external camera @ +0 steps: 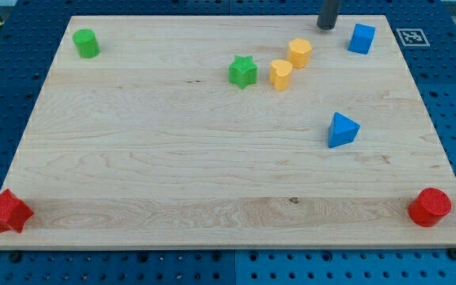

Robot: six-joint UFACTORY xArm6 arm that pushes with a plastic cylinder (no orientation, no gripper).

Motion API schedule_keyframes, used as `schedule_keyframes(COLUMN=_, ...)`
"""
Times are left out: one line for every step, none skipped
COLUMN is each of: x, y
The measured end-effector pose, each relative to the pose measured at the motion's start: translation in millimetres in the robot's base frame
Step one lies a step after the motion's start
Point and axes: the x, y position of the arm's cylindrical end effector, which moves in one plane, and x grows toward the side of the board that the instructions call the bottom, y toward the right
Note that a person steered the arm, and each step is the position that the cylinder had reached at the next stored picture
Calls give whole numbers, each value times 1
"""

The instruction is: Point at the blue cube

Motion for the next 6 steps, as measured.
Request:
schedule_keyframes(x=0, y=0)
schedule_keyframes(x=0, y=0)
schedule_keyframes(x=0, y=0)
schedule_keyframes(x=0, y=0)
schedule_keyframes(x=-28, y=14)
schedule_keyframes(x=-28, y=16)
